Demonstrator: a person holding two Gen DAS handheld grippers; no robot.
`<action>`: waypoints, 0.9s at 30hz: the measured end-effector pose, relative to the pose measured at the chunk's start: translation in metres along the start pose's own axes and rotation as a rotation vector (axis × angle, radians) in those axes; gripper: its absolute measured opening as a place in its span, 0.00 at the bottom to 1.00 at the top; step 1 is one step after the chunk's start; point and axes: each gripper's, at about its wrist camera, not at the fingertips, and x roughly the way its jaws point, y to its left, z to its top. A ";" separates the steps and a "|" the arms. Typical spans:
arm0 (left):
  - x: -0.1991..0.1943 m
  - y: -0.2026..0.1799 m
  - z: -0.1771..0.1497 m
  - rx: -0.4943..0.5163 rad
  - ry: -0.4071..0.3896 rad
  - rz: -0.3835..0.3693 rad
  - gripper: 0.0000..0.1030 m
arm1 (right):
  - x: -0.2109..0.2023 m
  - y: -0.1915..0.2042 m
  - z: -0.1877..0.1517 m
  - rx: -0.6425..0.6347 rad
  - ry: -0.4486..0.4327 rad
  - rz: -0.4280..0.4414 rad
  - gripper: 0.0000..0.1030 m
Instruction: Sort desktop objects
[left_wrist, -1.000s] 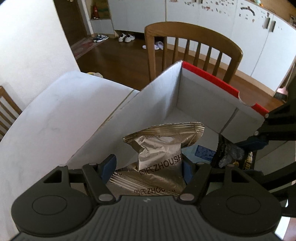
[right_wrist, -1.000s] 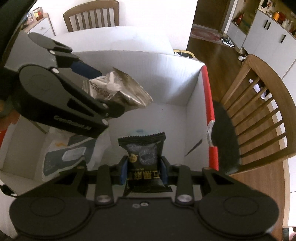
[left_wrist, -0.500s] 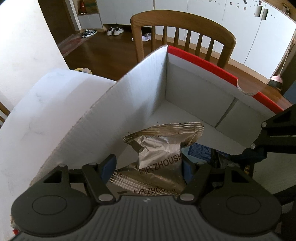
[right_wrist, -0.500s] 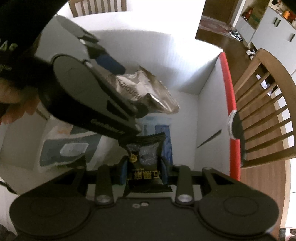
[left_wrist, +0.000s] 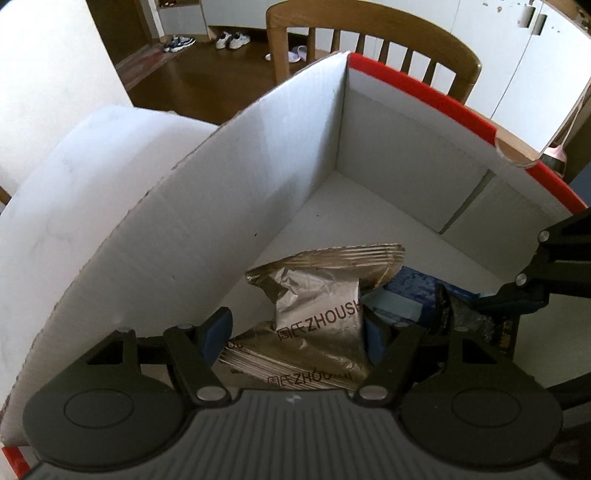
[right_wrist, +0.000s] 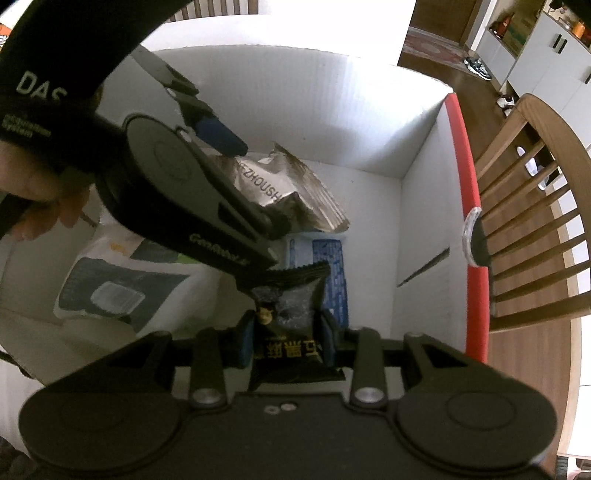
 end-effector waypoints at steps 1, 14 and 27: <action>0.001 0.000 0.000 -0.005 0.002 -0.001 0.71 | 0.000 0.000 0.001 0.002 -0.001 0.000 0.34; 0.005 0.000 0.005 -0.029 0.008 0.008 0.72 | -0.002 -0.001 -0.005 0.020 -0.014 0.028 0.50; 0.000 -0.002 0.005 -0.026 -0.012 0.011 0.80 | -0.021 0.009 -0.008 0.030 -0.093 0.068 0.70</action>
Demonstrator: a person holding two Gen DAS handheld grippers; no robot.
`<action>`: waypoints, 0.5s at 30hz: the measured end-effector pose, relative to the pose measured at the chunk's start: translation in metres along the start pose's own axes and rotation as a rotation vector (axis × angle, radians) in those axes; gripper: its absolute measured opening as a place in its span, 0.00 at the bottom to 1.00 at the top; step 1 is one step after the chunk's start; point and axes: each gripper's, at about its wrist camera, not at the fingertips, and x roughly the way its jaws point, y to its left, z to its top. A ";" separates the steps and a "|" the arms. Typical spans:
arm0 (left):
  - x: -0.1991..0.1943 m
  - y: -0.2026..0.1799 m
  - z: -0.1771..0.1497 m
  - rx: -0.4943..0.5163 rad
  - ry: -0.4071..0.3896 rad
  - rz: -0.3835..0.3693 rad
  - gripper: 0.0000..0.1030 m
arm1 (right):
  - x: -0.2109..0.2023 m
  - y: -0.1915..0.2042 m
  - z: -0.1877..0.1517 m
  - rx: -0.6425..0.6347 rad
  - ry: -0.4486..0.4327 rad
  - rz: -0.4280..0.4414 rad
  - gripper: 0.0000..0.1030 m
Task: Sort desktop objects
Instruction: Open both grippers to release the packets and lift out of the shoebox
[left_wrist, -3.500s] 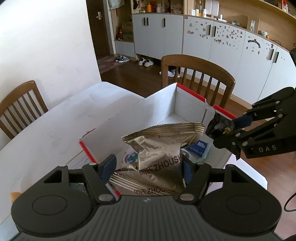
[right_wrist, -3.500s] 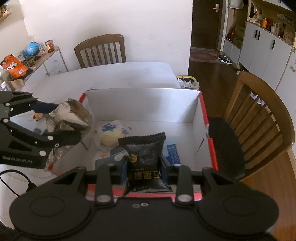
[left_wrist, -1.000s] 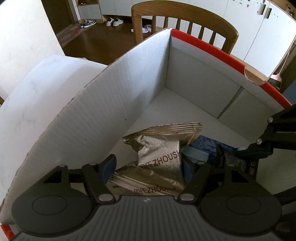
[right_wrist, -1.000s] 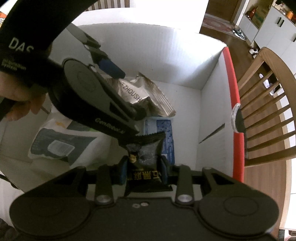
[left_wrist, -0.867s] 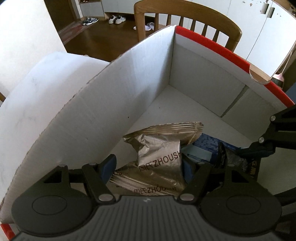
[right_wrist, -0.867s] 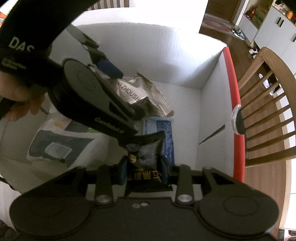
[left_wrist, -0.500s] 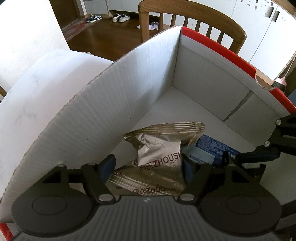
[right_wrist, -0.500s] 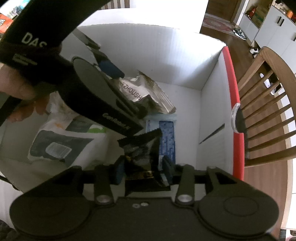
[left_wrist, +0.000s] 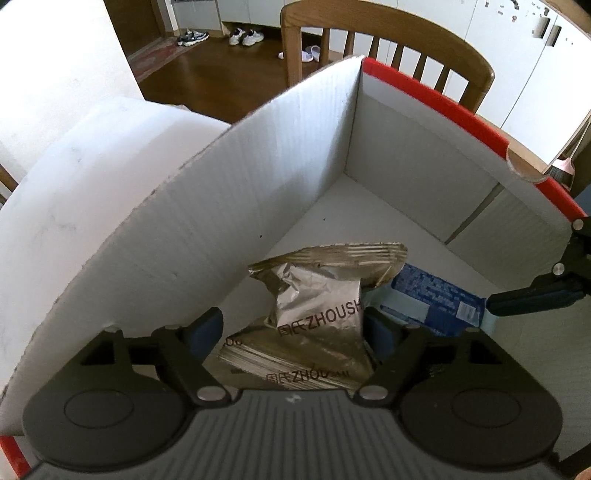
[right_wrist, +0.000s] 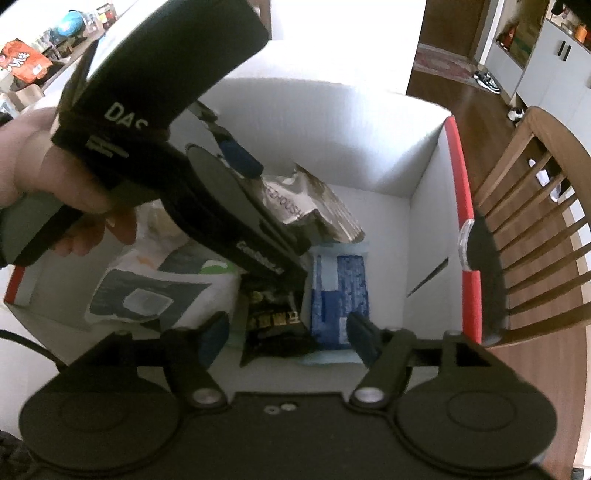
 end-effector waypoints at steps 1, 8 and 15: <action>-0.002 0.000 0.000 0.004 -0.009 0.002 0.81 | -0.002 -0.001 0.000 0.002 -0.007 0.003 0.70; -0.019 0.001 -0.001 0.015 -0.060 0.001 0.85 | -0.013 0.001 -0.002 0.000 -0.043 -0.001 0.76; -0.041 0.004 -0.005 0.002 -0.115 -0.003 0.97 | -0.032 0.002 -0.005 0.007 -0.084 0.001 0.81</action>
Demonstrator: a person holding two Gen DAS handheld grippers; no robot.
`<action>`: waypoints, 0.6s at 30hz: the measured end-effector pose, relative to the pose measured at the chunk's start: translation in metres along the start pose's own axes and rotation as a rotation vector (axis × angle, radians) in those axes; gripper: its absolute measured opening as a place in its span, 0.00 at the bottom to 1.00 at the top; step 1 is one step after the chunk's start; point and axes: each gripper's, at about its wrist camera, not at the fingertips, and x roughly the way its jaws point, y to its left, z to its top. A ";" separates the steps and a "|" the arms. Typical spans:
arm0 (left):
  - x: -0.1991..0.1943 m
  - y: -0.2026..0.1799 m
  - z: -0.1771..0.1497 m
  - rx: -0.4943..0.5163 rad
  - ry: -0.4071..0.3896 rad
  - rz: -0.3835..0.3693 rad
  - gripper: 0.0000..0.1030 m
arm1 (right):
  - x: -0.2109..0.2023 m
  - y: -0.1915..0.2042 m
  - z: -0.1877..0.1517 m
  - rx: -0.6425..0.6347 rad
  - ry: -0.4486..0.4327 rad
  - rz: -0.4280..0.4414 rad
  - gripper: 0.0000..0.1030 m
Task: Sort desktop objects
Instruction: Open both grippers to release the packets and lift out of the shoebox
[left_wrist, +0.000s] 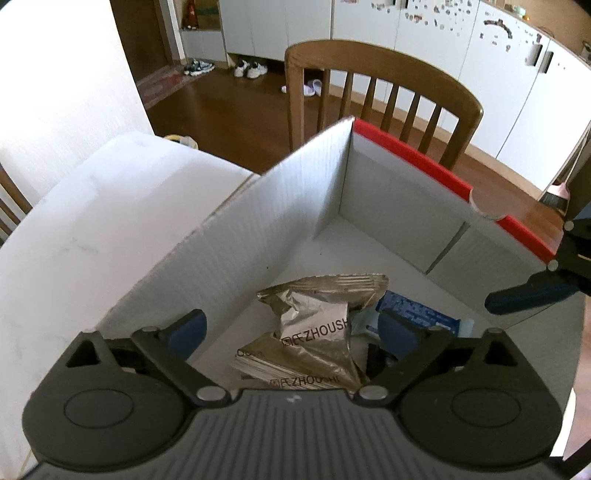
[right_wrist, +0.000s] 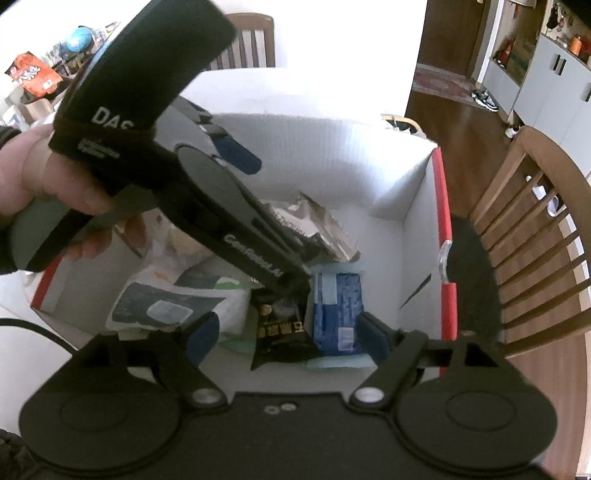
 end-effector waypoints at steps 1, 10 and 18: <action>-0.004 0.000 0.000 -0.001 -0.006 -0.003 0.97 | -0.003 0.000 0.000 0.001 -0.010 0.001 0.82; -0.034 0.000 -0.010 -0.019 -0.062 -0.017 0.99 | -0.025 0.005 -0.001 0.017 -0.086 -0.005 0.85; -0.068 0.000 -0.024 -0.037 -0.111 -0.051 0.99 | -0.036 0.009 -0.007 0.029 -0.105 -0.027 0.85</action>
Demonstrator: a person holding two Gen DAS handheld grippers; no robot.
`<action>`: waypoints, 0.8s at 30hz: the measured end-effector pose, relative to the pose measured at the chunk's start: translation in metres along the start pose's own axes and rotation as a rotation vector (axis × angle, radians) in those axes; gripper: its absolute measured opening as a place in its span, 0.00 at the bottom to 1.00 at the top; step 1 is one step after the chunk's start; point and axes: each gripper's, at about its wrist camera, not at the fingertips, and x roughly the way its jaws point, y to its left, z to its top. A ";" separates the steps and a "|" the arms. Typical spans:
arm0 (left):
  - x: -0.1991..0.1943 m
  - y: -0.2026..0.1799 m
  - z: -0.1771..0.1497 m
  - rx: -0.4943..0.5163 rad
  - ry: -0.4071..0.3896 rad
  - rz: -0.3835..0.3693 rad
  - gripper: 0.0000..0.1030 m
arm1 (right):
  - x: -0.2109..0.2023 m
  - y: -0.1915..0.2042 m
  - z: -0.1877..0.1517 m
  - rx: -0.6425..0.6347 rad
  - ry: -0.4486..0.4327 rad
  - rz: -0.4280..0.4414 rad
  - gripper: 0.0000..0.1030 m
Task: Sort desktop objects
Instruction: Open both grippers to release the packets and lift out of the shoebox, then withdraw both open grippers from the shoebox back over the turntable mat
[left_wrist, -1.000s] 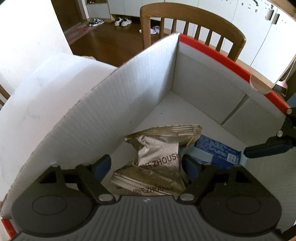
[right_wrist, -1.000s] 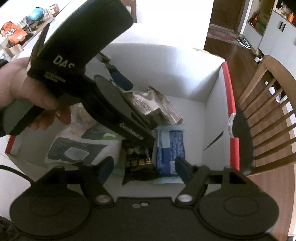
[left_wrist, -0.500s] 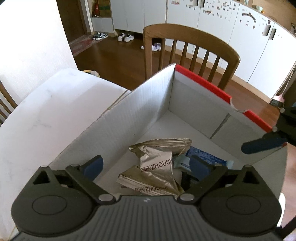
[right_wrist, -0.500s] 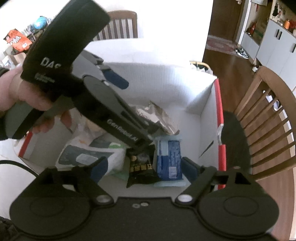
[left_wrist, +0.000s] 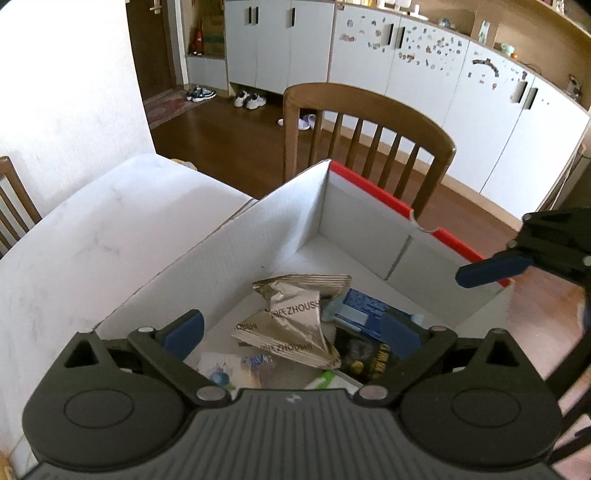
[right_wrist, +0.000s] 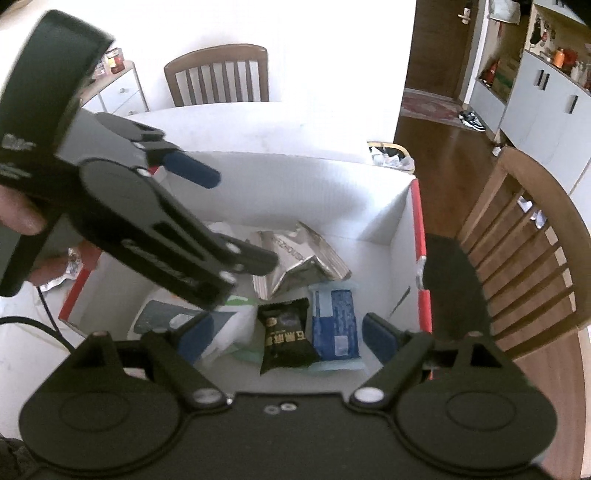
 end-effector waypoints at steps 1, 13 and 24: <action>-0.005 -0.001 -0.002 0.000 -0.006 -0.004 0.99 | -0.002 0.001 -0.001 0.002 -0.002 -0.002 0.85; -0.073 0.000 -0.030 -0.046 -0.109 -0.015 0.99 | -0.023 0.028 -0.008 -0.005 -0.027 -0.013 0.85; -0.121 0.017 -0.059 -0.076 -0.180 -0.013 0.99 | -0.041 0.065 -0.005 -0.014 -0.065 -0.013 0.85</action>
